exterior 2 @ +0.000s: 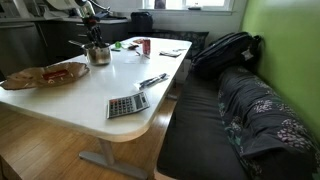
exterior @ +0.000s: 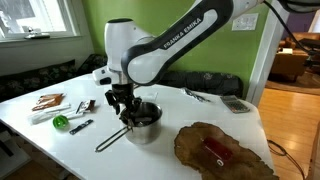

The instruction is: Move the measuring spoon from the pot to the brown object

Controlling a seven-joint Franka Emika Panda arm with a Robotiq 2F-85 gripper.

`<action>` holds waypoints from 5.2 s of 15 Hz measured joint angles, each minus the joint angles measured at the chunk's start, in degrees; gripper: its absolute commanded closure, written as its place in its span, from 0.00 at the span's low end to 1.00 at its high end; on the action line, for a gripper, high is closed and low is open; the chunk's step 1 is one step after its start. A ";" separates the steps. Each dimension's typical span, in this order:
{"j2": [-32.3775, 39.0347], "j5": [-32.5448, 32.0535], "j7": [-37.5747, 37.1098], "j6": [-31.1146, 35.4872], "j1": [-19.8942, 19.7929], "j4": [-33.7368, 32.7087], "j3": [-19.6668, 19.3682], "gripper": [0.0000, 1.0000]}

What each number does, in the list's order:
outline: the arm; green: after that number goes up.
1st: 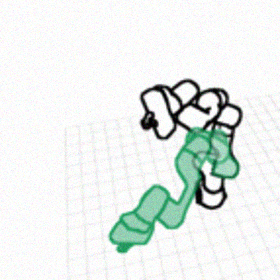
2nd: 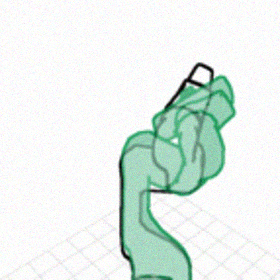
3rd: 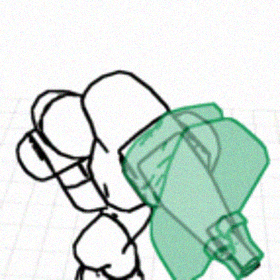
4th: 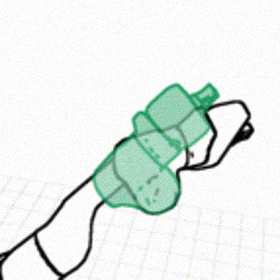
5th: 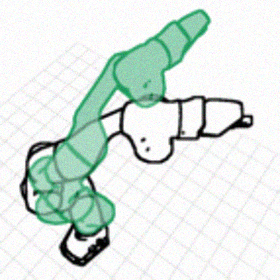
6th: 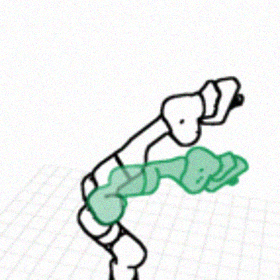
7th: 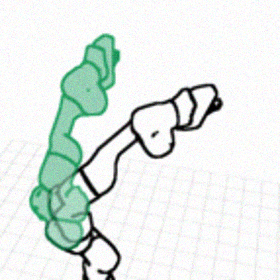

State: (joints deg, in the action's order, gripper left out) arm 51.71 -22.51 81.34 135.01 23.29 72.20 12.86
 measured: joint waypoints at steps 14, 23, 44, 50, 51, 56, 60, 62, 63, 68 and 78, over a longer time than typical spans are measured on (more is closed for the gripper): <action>-4.30 2.32 -6.52 -1.04 1.09 -1.28 1.42 1.00; -19.17 9.45 -21.70 -20.89 2.21 2.57 4.32 0.66; -1.69 10.06 -32.73 16.82 -6.48 3.92 4.90 0.01; -1.46 10.19 -34.29 13.17 -6.25 2.71 5.04 0.00; -1.49 10.19 -35.13 12.78 -6.24 2.72 4.71 0.00; -1.26 10.19 -37.19 11.96 -6.75 2.86 3.15 0.11; -0.85 10.32 -37.19 11.96 -7.44 2.79 3.13 0.43; -0.49 11.01 -37.03 11.74 -7.89 2.77 3.86 0.59; -0.30 11.40 -37.00 11.41 -8.11 2.75 4.39 0.66; -0.13 13.25 -36.72 8.87 -8.56 2.70 6.15 0.98; -2.70 13.71 -33.38 1.26 -8.53 1.34 9.41 0.96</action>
State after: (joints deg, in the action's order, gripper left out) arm 49.01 -8.80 47.96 136.26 14.76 73.54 22.27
